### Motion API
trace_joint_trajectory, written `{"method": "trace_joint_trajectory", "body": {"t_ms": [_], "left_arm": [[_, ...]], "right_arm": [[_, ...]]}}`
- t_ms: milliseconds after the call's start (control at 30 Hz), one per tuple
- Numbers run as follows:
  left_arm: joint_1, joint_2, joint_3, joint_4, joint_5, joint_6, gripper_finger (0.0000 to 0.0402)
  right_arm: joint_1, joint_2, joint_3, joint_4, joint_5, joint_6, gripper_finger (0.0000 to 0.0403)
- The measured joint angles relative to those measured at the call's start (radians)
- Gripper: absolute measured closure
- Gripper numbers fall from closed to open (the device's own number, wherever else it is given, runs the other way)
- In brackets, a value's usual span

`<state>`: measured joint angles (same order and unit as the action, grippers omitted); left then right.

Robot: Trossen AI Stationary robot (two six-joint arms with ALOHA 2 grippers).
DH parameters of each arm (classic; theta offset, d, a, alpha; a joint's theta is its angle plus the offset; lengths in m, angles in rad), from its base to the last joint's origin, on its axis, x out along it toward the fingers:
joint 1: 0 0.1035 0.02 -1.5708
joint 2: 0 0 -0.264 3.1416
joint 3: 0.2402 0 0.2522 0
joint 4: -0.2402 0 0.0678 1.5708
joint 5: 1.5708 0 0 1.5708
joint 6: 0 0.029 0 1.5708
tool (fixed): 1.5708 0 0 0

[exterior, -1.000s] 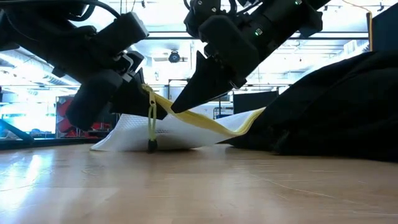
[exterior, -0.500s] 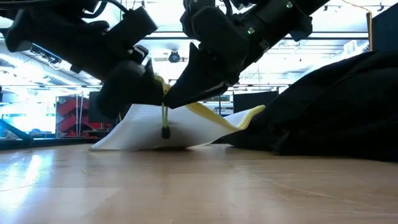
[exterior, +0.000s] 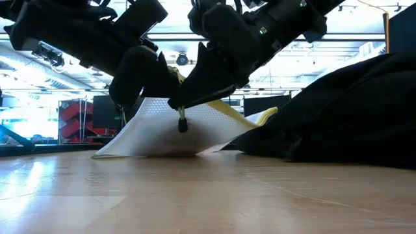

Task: Unpack backpack
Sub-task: Open the white zip bag

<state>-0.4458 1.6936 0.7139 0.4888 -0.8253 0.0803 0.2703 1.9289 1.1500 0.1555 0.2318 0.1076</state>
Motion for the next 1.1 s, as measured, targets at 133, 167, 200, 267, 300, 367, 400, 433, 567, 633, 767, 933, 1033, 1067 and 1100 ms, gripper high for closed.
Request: {"method": "trace_joint_trajectory", "body": {"t_ms": [133,167,200,267,300,367,400,433,567,633,767,933,1033,1067,1100], "left_arm": [[-0.001,0.000,0.000,0.008,0.000,0.000,0.0401],[-0.003,0.000,0.000,0.020,0.000,0.001,0.0401],[-0.005,0.000,0.002,0.026,0.000,0.002,0.0401],[-0.010,0.000,0.013,0.025,0.002,0.017,0.0401],[-0.013,0.000,0.018,0.025,0.005,0.023,0.0401],[-0.020,0.000,0.026,0.022,0.006,0.033,0.0401],[-0.022,0.000,0.028,0.021,0.006,0.042,0.0402],[-0.025,0.000,0.028,0.021,0.006,0.045,0.0402],[-0.028,0.000,0.028,0.015,0.006,0.047,0.0401],[-0.028,0.000,0.028,0.014,0.007,0.047,0.0402],[-0.028,0.000,0.029,0.008,0.008,0.047,0.0402],[-0.029,0.000,0.029,-0.045,0.009,0.037,0.0402],[-0.031,0.000,0.029,-0.098,0.009,0.015,0.0402],[-0.033,0.000,0.029,-0.123,0.010,0.014,0.0402],[-0.036,0.000,0.030,-0.156,0.011,0.014,0.0401]], "right_arm": [[-0.002,0.000,0.000,0.000,0.001,-0.014,0.0332],[-0.002,0.000,0.000,-0.002,0.001,-0.014,0.0339],[-0.002,0.000,0.000,-0.008,0.001,-0.016,0.0348],[-0.002,0.000,0.000,-0.033,0.002,-0.030,0.0366],[-0.002,0.000,0.000,-0.049,0.002,-0.034,0.0376],[-0.002,0.000,0.000,-0.072,0.002,-0.040,0.0394],[-0.003,0.000,0.000,-0.079,0.002,-0.041,0.0398],[-0.003,0.000,0.000,-0.082,0.001,-0.041,0.0398],[-0.003,0.000,0.000,-0.092,-0.004,-0.041,0.0380],[-0.003,0.000,0.000,-0.092,-0.021,-0.040,0.0373],[0.003,0.000,0.000,-0.105,-0.003,-0.040,0.0383],[0.003,0.000,0.000,-0.147,0.092,-0.032,0.0398],[0.003,0.000,0.000,-0.194,0.165,-0.023,0.0401],[0.003,0.000,0.000,-0.209,0.194,-0.022,0.0401],[0.003,-0.001,0.000,-0.225,0.217,-0.022,0.0401]]}}
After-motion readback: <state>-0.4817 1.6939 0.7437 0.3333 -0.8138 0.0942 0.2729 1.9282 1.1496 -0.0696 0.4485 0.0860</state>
